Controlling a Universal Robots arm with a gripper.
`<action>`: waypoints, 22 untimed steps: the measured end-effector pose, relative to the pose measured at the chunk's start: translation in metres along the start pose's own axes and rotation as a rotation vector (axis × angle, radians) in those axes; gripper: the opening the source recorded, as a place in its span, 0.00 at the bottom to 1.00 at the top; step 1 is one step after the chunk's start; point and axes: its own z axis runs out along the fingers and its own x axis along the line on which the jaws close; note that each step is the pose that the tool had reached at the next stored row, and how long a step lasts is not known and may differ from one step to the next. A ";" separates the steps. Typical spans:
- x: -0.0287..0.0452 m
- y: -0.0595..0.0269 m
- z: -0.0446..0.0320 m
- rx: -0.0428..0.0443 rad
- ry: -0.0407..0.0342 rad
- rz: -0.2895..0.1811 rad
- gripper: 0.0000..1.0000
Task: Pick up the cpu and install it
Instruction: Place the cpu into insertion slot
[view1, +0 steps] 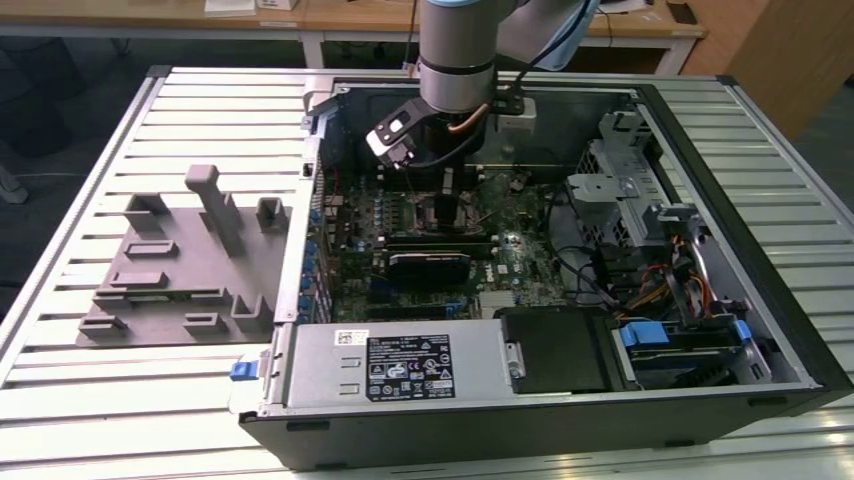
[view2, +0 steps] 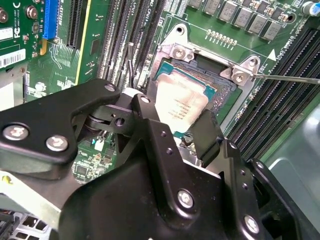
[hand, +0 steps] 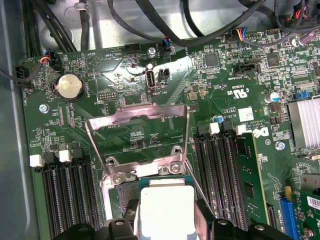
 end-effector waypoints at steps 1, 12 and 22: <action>0.0000 0.0000 0.0000 0.0000 0.0000 0.000 0.56; 0.0000 0.0000 0.0000 0.0001 0.0000 0.000 0.48; -0.0003 0.0002 -0.0037 0.0001 0.0000 0.000 0.48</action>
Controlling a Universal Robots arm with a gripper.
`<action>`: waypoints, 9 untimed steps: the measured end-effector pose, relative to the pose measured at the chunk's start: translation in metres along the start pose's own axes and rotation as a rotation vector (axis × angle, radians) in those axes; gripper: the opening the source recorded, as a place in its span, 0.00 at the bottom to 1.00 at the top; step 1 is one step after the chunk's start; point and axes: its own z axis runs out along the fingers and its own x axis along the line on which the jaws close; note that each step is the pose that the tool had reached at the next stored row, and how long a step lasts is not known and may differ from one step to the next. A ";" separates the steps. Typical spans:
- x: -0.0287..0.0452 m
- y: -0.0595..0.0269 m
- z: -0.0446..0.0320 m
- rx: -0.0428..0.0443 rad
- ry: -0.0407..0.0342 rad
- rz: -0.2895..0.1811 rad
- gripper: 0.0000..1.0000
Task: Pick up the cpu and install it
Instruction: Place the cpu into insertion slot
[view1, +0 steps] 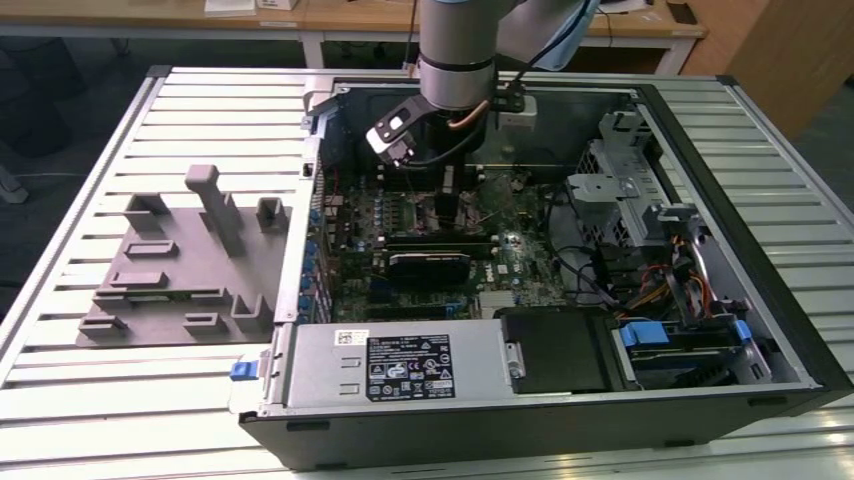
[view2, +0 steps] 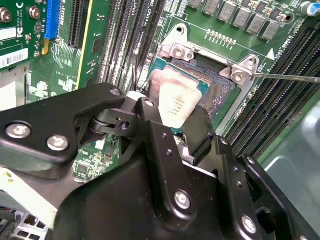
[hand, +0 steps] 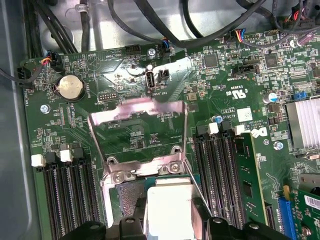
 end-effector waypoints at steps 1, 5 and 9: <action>-0.0001 0.0001 -0.0016 0.0000 0.0001 0.000 0.48; -0.0008 0.0005 -0.0088 0.0000 0.0000 0.000 0.48; -0.0018 0.0007 -0.0089 0.0015 0.0081 0.000 0.48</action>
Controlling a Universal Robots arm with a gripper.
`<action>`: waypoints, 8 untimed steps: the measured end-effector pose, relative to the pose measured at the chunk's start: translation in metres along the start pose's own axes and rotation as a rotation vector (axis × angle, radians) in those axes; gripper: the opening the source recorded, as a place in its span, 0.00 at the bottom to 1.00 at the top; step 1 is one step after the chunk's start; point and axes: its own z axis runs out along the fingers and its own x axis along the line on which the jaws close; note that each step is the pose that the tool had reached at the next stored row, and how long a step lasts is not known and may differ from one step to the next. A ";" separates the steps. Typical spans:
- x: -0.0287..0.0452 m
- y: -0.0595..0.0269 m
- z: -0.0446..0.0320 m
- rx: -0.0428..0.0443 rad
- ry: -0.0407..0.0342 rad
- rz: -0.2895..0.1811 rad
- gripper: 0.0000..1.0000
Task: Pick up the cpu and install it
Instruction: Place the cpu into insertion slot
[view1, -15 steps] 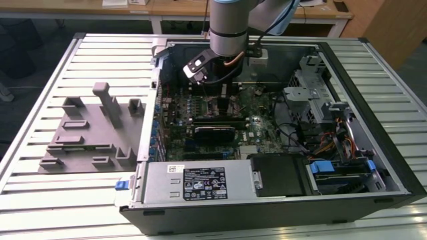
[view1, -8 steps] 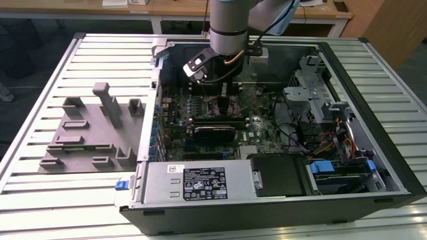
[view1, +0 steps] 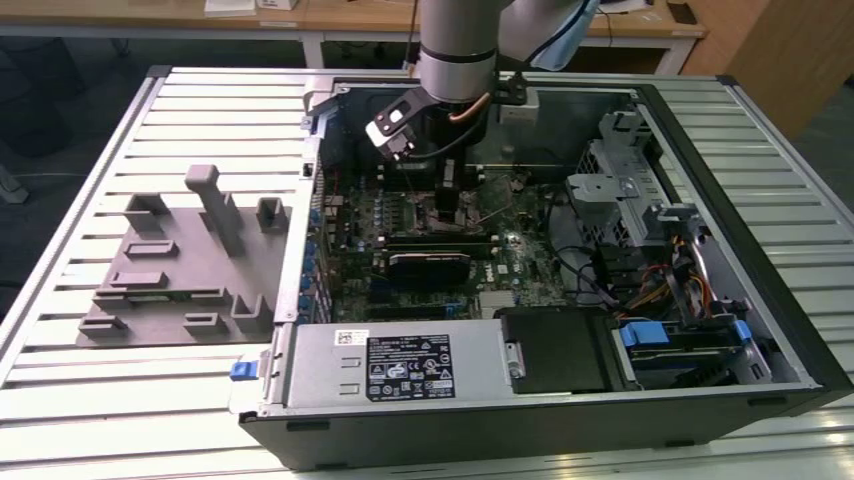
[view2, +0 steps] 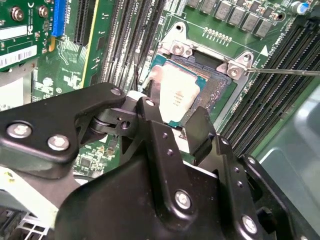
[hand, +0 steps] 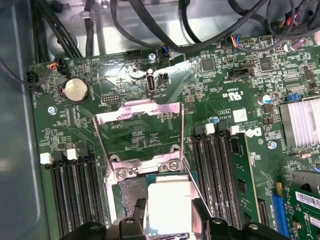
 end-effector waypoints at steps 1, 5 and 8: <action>-0.0009 0.0002 0.0001 0.0002 0.0010 0.000 0.48; -0.0026 0.0005 0.0005 0.0002 0.0003 0.000 0.48; -0.0026 0.0005 0.0011 0.0007 -0.0060 0.000 0.48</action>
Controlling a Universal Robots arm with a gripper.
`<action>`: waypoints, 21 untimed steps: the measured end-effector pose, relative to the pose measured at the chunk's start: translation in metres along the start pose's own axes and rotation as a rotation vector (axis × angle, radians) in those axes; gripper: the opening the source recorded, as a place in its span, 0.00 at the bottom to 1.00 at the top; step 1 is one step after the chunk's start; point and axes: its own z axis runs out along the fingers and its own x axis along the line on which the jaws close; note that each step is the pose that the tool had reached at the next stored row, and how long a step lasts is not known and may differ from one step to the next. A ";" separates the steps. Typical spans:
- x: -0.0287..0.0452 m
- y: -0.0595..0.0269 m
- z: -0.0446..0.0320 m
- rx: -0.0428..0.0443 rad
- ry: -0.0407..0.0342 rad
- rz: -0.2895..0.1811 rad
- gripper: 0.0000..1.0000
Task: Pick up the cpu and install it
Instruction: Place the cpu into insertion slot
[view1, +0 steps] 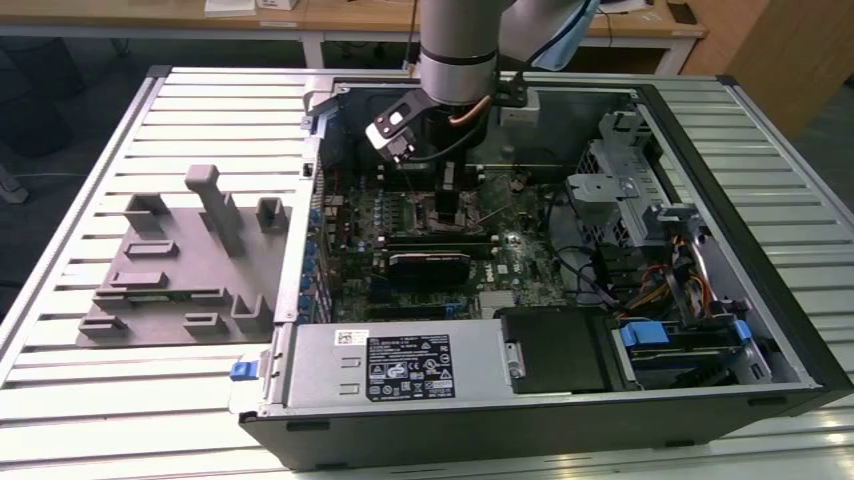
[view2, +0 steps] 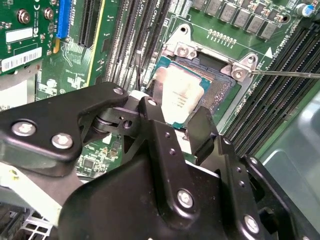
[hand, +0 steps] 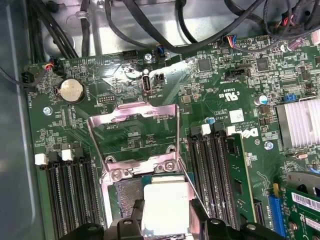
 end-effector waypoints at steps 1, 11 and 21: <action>0.0000 0.0000 0.0004 0.0009 -0.0019 0.000 0.48; 0.0044 -0.0009 0.0004 0.0052 -0.0103 -0.001 0.48; 0.0069 -0.0099 0.0011 0.0036 -0.0158 -0.001 0.48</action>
